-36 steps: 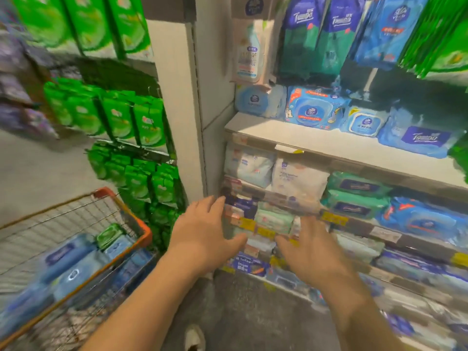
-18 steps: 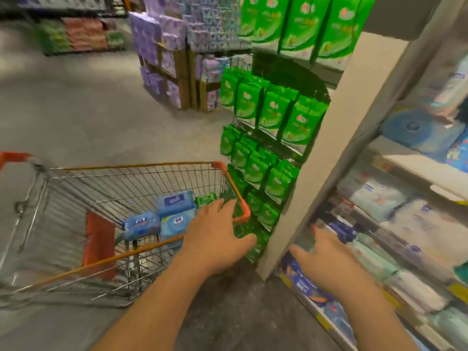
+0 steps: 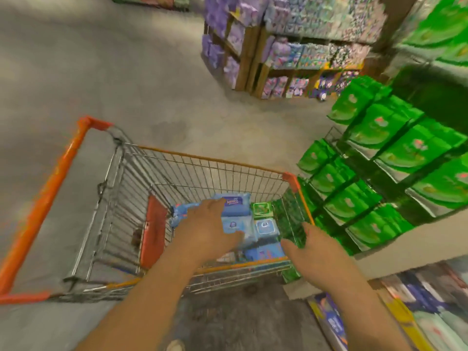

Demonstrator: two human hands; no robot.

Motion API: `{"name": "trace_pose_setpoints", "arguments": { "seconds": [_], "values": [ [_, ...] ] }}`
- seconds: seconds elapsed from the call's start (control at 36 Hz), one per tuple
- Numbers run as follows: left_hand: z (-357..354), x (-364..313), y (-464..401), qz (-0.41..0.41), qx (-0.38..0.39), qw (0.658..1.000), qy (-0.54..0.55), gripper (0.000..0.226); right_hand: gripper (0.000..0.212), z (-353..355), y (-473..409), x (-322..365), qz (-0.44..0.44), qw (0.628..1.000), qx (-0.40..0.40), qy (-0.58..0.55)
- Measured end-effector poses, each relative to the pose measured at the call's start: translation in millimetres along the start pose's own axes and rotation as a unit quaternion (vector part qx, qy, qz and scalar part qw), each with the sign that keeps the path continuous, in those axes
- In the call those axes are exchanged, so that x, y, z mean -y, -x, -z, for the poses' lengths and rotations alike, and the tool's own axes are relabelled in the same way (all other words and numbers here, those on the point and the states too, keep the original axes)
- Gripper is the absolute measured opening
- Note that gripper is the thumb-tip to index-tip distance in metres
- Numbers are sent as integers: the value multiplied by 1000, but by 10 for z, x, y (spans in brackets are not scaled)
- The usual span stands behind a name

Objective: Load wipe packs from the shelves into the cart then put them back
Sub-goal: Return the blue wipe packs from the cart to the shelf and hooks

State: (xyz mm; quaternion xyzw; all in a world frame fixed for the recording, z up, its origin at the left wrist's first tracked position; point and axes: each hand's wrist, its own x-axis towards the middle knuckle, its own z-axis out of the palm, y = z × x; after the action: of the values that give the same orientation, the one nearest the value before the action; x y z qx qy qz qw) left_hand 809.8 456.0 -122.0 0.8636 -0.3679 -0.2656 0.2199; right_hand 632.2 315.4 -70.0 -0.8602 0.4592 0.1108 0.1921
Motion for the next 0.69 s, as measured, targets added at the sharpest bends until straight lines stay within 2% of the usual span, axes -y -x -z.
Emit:
{"name": "trace_pose_setpoints", "arguments": {
  "seconds": [0.19, 0.33, 0.39, 0.53, 0.61, 0.69],
  "values": [
    [177, 242, -302, 51, 13, 998, 27, 89, 51, -58, -483, 304, 33, 999, 18, -19],
    [195, 303, -507, 72, 18, 995, 63, 75, 75, -167, -959, 370, 28, 997, 75, -15],
    [146, 315, -599, 88, 29, 993, 68, 78, 72, -258, -1193, 351, 44, 995, 89, -8],
    [-46, 338, -901, 158, 40, 980, 111, 67, 58, -392, -1685, 320, 90, 987, 133, 25],
    [-271, 405, -1121, 214, 46, 959, 178, 64, 56, -515, -2036, 258, 118, 978, 174, 8],
    [-567, 469, -1372, 316, 43, 901, 294, 69, 63, -751, -2405, 155, 142, 969, 200, -10]
  ]
}}
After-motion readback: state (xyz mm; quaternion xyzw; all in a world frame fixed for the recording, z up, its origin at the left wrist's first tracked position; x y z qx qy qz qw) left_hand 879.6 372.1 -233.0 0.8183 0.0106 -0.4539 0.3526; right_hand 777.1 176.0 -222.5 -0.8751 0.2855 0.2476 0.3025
